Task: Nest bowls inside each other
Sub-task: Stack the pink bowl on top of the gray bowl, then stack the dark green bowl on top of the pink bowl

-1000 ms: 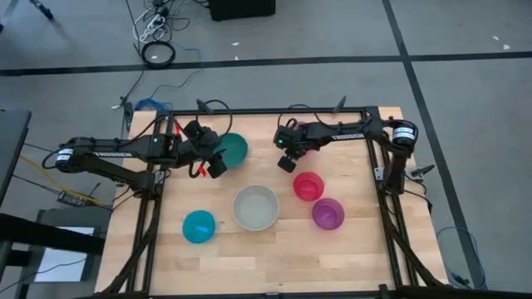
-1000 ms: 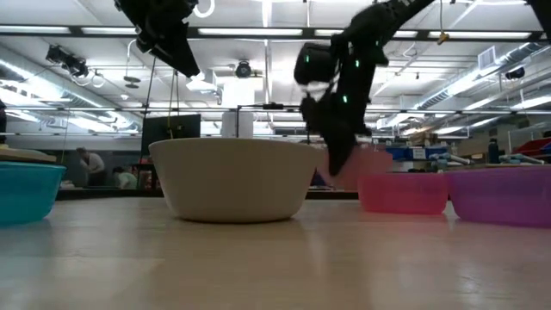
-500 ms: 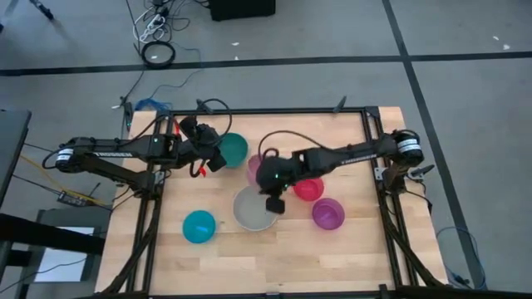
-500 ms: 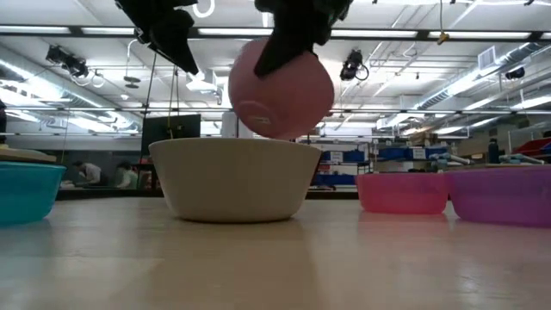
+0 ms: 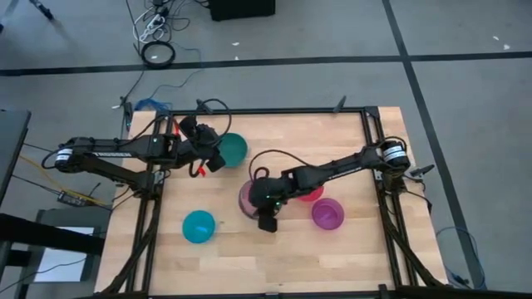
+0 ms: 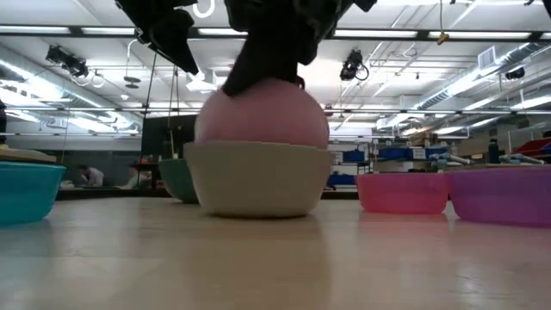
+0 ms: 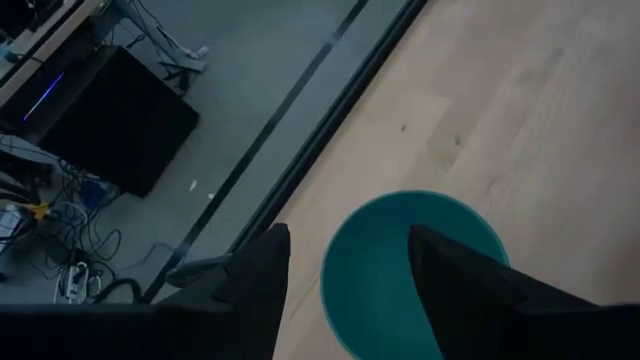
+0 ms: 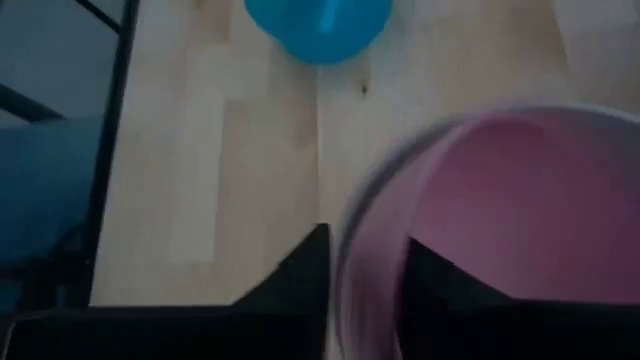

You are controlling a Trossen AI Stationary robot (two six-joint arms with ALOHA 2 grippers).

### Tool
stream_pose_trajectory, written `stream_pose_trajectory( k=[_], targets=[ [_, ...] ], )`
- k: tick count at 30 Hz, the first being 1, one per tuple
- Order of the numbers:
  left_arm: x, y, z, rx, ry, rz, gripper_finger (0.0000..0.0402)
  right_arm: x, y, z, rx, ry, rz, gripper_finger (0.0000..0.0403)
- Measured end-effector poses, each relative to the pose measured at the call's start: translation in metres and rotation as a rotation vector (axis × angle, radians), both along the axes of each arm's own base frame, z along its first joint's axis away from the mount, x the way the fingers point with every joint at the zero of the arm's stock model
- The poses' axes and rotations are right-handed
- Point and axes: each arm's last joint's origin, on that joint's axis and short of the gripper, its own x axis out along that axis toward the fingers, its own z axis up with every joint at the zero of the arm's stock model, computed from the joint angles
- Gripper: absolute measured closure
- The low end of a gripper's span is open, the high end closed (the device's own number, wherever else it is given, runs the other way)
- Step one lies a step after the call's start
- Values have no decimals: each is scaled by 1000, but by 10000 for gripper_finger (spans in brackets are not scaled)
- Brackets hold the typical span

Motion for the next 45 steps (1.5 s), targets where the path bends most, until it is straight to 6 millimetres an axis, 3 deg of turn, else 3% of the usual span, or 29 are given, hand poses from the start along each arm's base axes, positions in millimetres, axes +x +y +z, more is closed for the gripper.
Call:
stream_pose_trajectory(
  k=[7,15,21,28,32,45],
  targets=[
    [0,0,0,-10,5,-9,188,-4,0,8,12,-2,-22,237],
    [-4,-4,-10,-111,99,-122,188,-35,-12,51,-182,-20,-162,233],
    [-5,-6,-43,-169,221,-201,188,-75,-20,84,-414,14,-329,236],
    [-3,-7,-92,-62,395,-417,188,-103,-21,114,-441,-48,-411,234],
    [1,-5,-103,1,416,-480,188,-106,-21,117,-437,-59,-410,236],
    [13,13,-134,-136,543,-492,188,-107,-26,94,-452,7,-433,234]
  ],
)
